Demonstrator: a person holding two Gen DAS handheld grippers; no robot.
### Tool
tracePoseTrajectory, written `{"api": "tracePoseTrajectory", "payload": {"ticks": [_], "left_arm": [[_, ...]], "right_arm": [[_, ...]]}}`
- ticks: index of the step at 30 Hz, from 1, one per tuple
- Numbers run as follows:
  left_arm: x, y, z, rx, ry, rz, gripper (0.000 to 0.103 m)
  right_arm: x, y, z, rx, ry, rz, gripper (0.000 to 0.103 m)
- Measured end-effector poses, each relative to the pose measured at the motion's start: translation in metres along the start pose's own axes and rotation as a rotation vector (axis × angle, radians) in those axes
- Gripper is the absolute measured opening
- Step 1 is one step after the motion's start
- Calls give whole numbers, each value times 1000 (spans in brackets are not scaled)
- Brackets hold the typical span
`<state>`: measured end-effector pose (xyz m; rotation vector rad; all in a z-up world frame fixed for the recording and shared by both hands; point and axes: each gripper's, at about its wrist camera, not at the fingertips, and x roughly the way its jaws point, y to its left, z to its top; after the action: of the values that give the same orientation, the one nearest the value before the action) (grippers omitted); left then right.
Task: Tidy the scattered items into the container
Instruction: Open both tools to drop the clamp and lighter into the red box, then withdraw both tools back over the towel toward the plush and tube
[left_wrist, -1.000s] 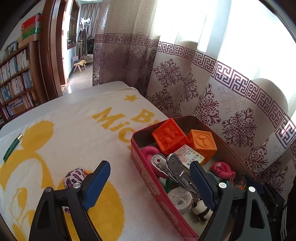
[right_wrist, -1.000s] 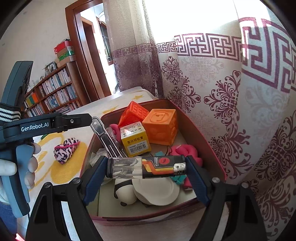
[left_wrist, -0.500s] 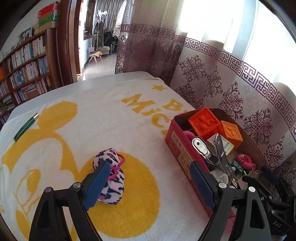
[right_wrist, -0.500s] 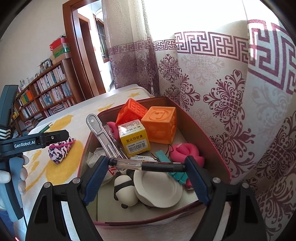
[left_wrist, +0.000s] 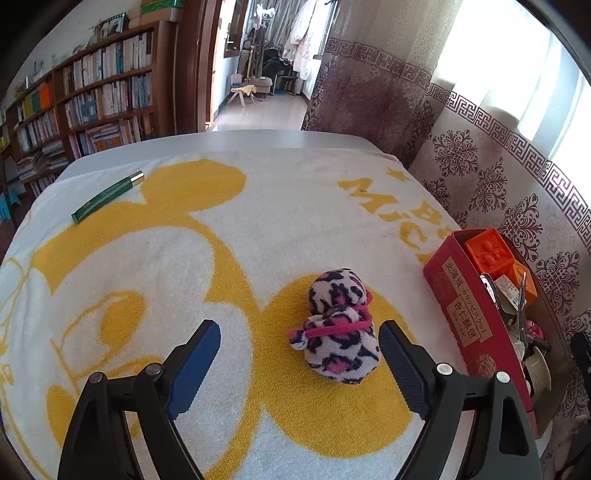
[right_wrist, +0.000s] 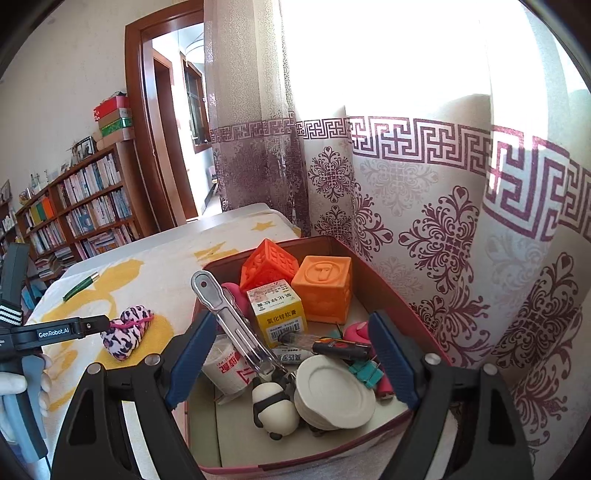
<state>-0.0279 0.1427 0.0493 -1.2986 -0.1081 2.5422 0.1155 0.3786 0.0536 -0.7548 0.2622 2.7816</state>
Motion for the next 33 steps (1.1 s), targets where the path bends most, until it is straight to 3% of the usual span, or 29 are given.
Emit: {"api": "tracePoseTrajectory", "payload": {"ticks": [9,21,29,33], "left_arm": [[-2,48,-6,-98,11,33,89],[-8,112,-13,-222,18,84,89],[-15,151,5,-228,-14,149,89],[-16,172,33,-186,-65,245,89]], "right_arm": [[4,70,-2,-114,15,97,87],[63,144,-15,-155,221,289,87],[99,170,-17,-165,278,294,87],[106,173,-19,-158,274,300,87]]}}
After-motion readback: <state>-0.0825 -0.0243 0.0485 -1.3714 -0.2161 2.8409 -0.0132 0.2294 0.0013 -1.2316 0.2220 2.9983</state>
